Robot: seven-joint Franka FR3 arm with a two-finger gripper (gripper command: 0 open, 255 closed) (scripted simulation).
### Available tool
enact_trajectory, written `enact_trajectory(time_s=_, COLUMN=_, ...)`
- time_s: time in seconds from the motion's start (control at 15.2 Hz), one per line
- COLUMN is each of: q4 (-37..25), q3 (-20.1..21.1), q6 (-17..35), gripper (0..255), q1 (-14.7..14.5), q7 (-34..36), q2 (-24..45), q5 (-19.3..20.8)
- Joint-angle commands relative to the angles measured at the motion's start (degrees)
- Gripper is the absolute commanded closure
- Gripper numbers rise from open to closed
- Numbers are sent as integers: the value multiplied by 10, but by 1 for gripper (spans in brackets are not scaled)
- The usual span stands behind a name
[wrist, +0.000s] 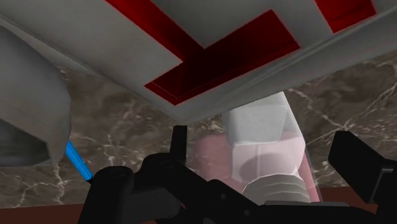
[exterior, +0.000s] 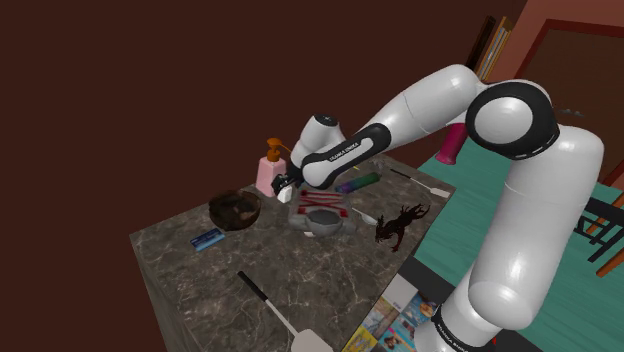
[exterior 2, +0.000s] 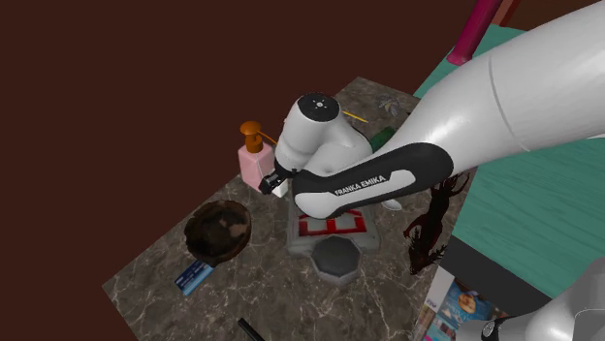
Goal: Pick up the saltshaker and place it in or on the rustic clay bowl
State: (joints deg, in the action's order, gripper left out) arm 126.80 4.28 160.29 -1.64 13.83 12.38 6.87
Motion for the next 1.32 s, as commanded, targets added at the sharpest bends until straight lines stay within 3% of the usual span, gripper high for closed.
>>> enact_trajectory(time_s=0.0, q4=4, q3=1, q6=-1, gripper=0, q1=-1, q7=1, q2=8, q5=0)
enact_trajectory(time_s=0.26, q4=4, q3=1, q6=-1, gripper=0, q1=-1, q7=1, q2=8, q5=0)
enact_trajectory(time_s=0.33, q4=6, q3=1, q6=-3, gripper=255, q1=-2, q7=2, q2=4, q5=0)
enact_trajectory(time_s=0.92, q4=4, q3=1, q6=-1, gripper=255, q1=-1, q7=1, q2=8, q5=0)
enact_trajectory(time_s=1.25, q4=-3, q3=6, q6=-35, gripper=255, q1=3, q7=-8, q2=-20, q5=-11)
